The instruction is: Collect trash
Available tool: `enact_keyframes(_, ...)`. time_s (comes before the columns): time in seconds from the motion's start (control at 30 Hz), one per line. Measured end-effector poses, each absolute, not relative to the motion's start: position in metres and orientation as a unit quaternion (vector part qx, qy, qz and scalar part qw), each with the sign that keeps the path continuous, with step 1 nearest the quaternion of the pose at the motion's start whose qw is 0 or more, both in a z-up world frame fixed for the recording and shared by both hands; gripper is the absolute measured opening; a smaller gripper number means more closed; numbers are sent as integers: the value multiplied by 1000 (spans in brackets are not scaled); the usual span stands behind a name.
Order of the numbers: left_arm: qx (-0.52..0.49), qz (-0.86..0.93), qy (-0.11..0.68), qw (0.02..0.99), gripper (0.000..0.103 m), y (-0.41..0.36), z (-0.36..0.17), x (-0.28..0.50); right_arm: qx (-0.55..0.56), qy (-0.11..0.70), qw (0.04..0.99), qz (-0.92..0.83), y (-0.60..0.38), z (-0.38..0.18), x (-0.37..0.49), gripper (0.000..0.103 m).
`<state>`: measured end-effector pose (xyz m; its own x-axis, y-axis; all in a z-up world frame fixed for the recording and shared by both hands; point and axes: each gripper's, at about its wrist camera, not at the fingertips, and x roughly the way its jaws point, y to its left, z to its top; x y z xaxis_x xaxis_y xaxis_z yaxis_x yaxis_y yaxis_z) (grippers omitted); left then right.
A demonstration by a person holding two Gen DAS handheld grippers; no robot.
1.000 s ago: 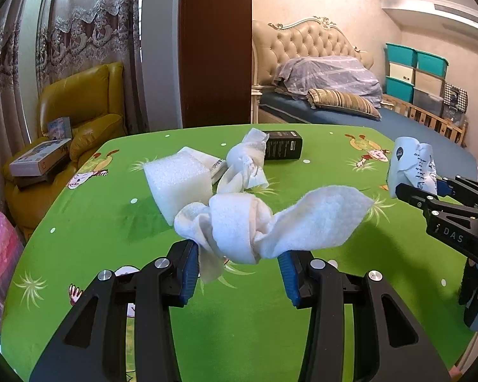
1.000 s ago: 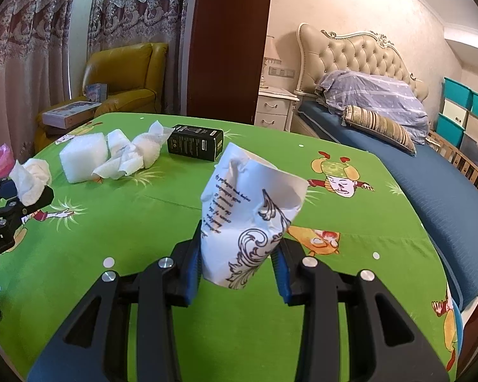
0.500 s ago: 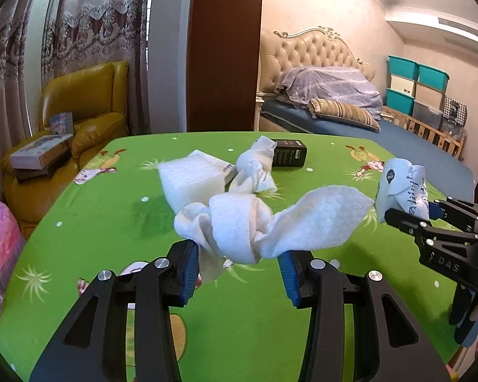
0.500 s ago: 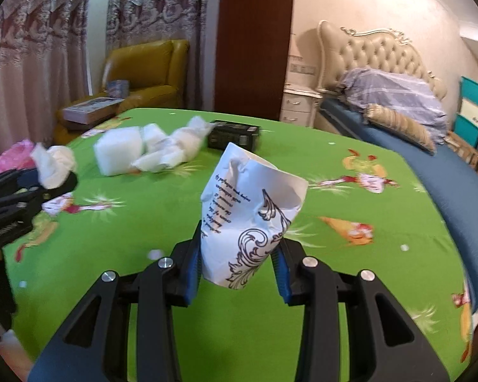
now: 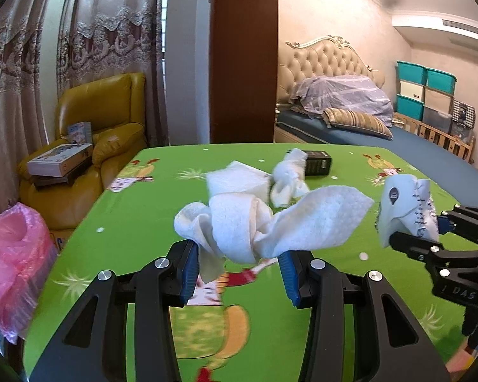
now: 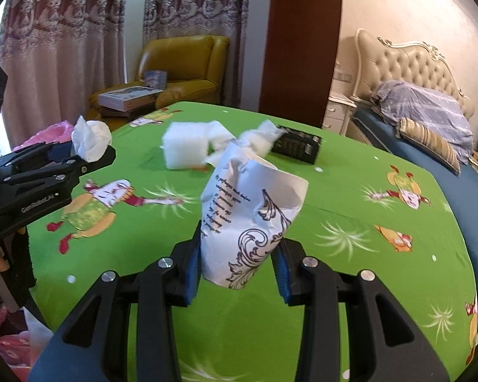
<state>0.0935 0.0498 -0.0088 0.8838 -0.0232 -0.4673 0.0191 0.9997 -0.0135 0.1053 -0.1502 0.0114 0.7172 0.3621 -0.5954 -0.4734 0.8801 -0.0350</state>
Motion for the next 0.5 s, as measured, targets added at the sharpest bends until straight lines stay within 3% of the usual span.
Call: enact_keyframes(0.5, -22, 22, 207, 978, 41, 117, 7, 58, -142, 283, 902, 293, -64, 32, 101, 37)
